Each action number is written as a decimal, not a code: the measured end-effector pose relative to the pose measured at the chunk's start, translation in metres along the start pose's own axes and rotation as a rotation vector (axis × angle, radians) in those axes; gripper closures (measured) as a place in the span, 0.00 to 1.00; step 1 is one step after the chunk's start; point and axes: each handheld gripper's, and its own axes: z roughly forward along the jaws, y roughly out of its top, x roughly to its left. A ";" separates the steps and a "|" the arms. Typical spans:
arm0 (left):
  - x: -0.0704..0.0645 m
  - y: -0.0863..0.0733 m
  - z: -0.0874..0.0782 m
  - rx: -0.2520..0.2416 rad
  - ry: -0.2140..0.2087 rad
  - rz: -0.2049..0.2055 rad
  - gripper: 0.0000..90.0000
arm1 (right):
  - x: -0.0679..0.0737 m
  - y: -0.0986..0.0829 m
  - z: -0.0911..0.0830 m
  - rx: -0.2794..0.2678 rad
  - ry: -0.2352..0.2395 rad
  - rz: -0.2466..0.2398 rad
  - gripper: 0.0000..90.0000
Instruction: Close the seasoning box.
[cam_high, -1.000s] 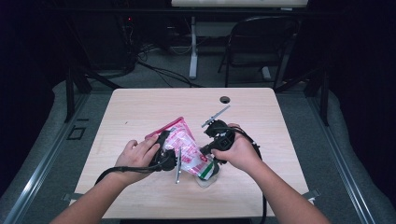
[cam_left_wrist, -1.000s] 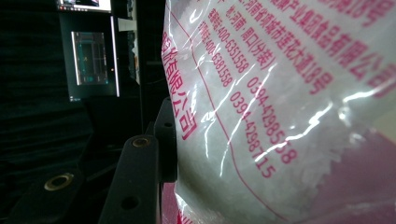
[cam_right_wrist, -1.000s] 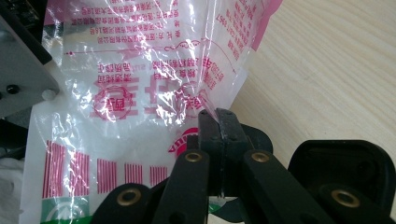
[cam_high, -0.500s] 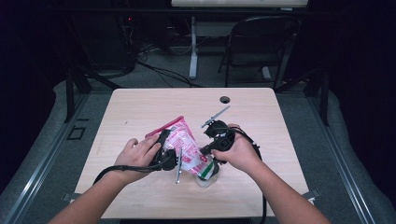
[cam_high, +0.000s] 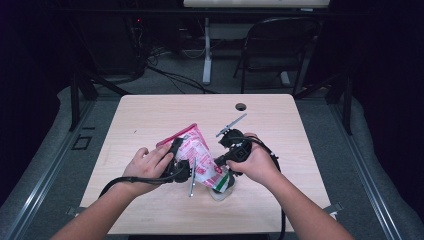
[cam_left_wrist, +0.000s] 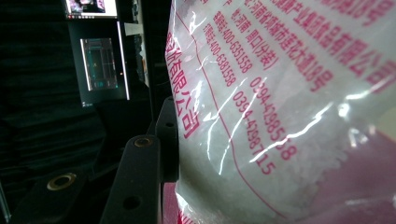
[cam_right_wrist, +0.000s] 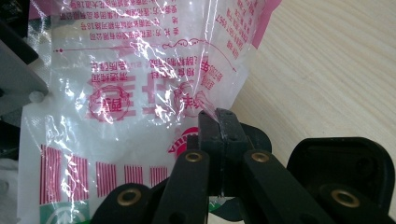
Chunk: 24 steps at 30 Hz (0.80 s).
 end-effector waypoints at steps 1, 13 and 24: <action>0.000 0.001 0.000 0.004 -0.003 0.006 0.71 | 0.000 0.000 0.000 0.000 -0.001 -0.001 1.00; 0.000 0.002 -0.001 0.006 0.012 0.027 0.72 | 0.000 -0.001 0.002 0.000 -0.006 -0.001 1.00; -0.001 0.007 -0.003 0.006 0.025 0.054 0.73 | -0.002 -0.003 0.003 0.014 -0.006 -0.005 1.00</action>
